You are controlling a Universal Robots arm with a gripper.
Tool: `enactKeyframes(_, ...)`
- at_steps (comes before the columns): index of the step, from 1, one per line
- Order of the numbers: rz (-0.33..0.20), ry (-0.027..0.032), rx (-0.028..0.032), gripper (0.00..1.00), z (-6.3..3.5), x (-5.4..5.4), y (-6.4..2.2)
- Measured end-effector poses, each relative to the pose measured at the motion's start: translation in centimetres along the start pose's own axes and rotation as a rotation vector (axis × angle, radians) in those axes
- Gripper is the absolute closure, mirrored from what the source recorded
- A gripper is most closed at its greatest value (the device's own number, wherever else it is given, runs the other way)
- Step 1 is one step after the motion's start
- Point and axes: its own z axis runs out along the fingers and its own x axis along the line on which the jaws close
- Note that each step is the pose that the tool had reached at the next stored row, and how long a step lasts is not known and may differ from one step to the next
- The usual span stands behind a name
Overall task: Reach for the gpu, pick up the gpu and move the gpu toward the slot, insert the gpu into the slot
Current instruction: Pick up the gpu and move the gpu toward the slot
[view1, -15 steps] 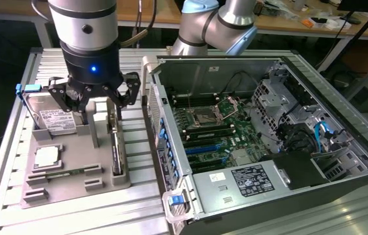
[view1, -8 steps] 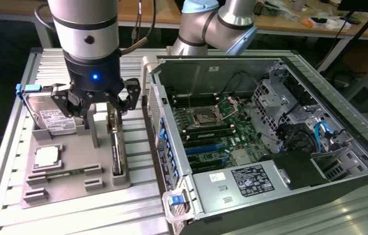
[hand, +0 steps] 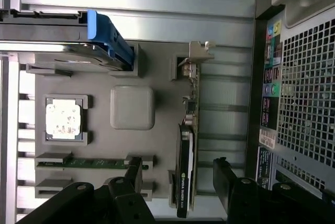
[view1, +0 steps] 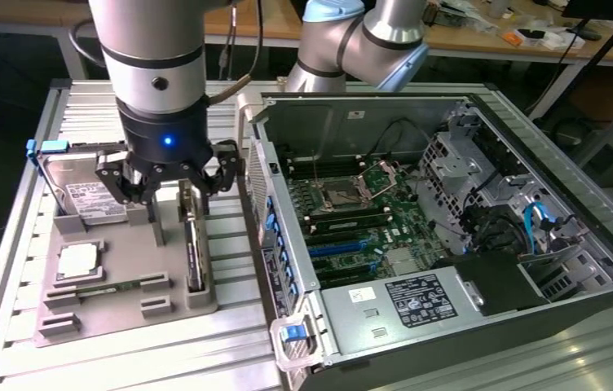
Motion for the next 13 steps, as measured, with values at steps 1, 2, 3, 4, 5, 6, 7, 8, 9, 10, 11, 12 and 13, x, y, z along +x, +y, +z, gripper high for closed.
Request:
enactKeyframes(1, 0.000, -0.0002, 0.0000, 0.34, 0.15, -0.1, -0.03)
enactKeyframes(2, 0.000, -0.0003, 0.0000, 0.34, 0.29, -0.1, -0.07)
enactKeyframes(3, 0.000, -0.0006, 0.0000, 0.34, 0.44, -0.2, -0.12)
enactKeyframes(4, 0.000, -0.0008, 0.0000, 0.34, 0.59, -0.2, -0.18)
enactKeyframes(5, 0.000, -0.0010, 0.0001, 0.34, 0.74, -0.2, -0.25)
enactKeyframes(6, 0.000, -0.0011, 0.0001, 0.34, 0.89, -0.3, -0.32)
enactKeyframes(7, 0.000, -0.0013, 0.0001, 0.34, 1.04, -0.3, -0.38)
enactKeyframes(8, 0.000, -0.0016, 0.0001, 0.34, 1.19, -0.3, -0.45)
enactKeyframes(9, 0.000, -0.0017, 0.0002, 0.34, 1.35, -0.4, -0.50)
enactKeyframes(10, 0.000, -0.0019, 0.0001, 0.34, 1.50, -0.4, -0.55)
enactKeyframes(11, 0.000, -0.0021, 0.0001, 0.34, 1.71, -0.6, -0.60)
enactKeyframes(12, 0.000, -0.0022, 0.0002, 0.34, 1.97, -0.8, -0.68)
enactKeyframes(13, 0.000, -0.0024, 0.0002, 0.34, 2.16, -0.9, -0.73)
